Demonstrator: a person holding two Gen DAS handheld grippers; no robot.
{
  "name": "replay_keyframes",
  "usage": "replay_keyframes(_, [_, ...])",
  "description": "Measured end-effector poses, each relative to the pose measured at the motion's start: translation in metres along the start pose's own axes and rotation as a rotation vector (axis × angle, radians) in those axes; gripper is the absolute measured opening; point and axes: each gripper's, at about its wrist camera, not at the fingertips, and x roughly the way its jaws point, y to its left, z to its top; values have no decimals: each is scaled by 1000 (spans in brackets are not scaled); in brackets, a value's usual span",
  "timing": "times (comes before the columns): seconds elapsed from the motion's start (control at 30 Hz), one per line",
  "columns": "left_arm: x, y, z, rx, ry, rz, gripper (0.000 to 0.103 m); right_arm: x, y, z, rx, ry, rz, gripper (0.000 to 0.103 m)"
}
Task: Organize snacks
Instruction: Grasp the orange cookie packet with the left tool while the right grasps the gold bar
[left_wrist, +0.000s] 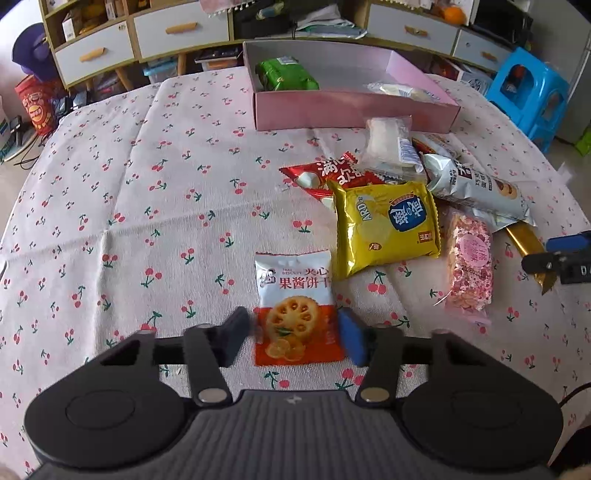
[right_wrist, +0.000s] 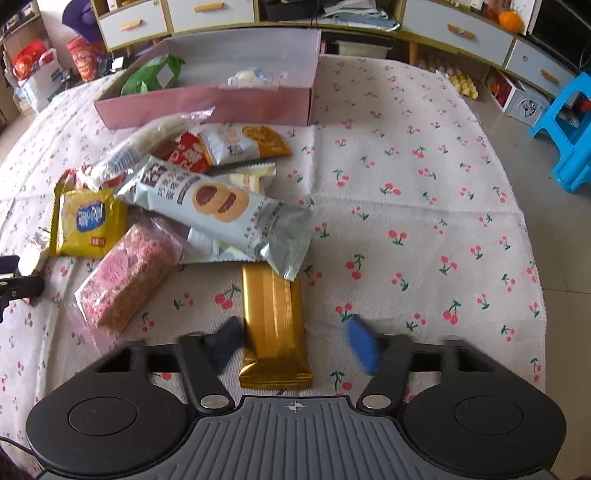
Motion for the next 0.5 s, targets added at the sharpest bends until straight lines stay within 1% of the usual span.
replay_keyframes(0.03, [0, 0, 1, 1, 1, -4, 44, -1, -1, 1, 4, 1, 2, 38])
replay_keyframes(0.13, [-1, 0, 0, -5, 4, -9, 41, -2, -2, 2, 13, 0, -8, 29])
replay_keyframes(0.3, [-5, 2, 2, -22, 9, -44, 39, -4, -5, 3, 37, 1, -18, 28])
replay_keyframes(0.5, [-9, 5, 5, -42, 3, -58, 38, -11, -13, 4, 72, -3, -13, 27])
